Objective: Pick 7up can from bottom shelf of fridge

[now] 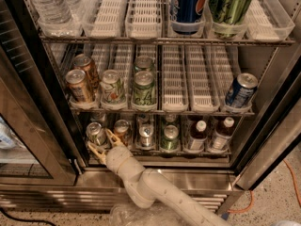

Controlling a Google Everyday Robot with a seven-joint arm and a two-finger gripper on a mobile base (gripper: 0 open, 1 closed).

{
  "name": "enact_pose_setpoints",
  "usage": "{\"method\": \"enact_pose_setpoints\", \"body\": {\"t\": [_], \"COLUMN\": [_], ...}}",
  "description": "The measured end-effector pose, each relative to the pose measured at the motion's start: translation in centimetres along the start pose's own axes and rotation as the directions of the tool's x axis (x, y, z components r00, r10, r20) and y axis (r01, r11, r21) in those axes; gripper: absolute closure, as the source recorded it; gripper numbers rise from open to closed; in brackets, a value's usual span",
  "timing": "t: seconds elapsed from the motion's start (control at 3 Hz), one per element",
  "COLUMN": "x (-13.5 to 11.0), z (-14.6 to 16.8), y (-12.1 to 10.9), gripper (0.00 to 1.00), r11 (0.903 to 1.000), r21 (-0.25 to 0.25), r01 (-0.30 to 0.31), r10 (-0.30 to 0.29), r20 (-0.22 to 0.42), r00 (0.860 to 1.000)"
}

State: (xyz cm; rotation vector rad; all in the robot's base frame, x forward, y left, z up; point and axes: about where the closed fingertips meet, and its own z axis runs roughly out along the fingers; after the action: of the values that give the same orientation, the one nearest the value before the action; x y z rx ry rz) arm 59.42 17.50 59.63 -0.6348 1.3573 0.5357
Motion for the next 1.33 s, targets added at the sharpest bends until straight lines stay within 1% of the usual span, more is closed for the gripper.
{"method": "enact_pose_setpoints", "body": {"t": [0.33, 0.67, 1.33], "x": [0.1, 0.4, 0.5], "z": [0.8, 2.1, 2.0], "y": [0.2, 0.3, 0.3], "gripper": [0.33, 0.26, 0.27], "r11": [0.9999, 0.9991, 0.9987], "r21": [-0.016, -0.043, -0.051], "r01": [0.0, -0.003, -0.006], "r10": [0.0, 0.003, 0.005], "r20": [-0.001, -0.007, -0.012], "r00": [1.0, 1.0, 1.0]}}
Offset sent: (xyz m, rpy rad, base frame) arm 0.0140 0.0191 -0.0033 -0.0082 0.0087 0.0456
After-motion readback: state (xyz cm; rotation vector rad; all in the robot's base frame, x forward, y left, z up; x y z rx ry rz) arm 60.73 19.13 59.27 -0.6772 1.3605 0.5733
